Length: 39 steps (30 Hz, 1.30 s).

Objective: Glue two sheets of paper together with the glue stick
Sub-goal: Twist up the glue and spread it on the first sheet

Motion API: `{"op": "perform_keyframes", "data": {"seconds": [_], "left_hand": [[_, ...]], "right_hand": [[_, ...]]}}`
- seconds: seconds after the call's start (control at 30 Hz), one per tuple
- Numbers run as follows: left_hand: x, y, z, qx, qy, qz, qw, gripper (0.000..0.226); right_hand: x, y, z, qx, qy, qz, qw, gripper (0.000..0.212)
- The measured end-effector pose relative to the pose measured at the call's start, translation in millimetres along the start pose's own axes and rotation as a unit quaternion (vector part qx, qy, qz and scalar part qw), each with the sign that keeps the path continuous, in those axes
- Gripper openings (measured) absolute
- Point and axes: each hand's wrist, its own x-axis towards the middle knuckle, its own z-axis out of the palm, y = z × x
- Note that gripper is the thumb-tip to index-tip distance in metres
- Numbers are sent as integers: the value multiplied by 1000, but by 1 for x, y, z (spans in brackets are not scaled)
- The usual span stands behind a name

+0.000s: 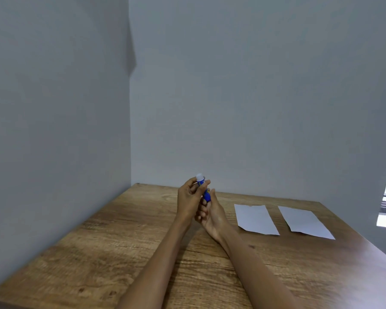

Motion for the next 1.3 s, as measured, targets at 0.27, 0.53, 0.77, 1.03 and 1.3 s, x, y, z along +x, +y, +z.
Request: {"op": "perform_keyframes", "data": {"seconds": [0.27, 0.53, 0.77, 1.03, 1.3], "left_hand": [[7, -5, -11, -4, 48, -6, 999, 25], [8, -7, -11, 0, 44, -8, 999, 22], [1, -4, -5, 8, -13, -2, 1000, 5], [9, -10, -17, 24, 49, -9, 998, 21], [7, -10, -13, 22, 39, 1, 999, 5]], "right_hand": [[-1, 1, 1, -4, -46, 9, 999, 39], [-5, 2, 5, -11, -67, 11, 998, 40], [-12, -10, -3, -25, -53, 46, 997, 50], [-15, -6, 6, -18, -79, 37, 996, 35], [-13, -3, 9, -13, -27, 55, 998, 38]]}}
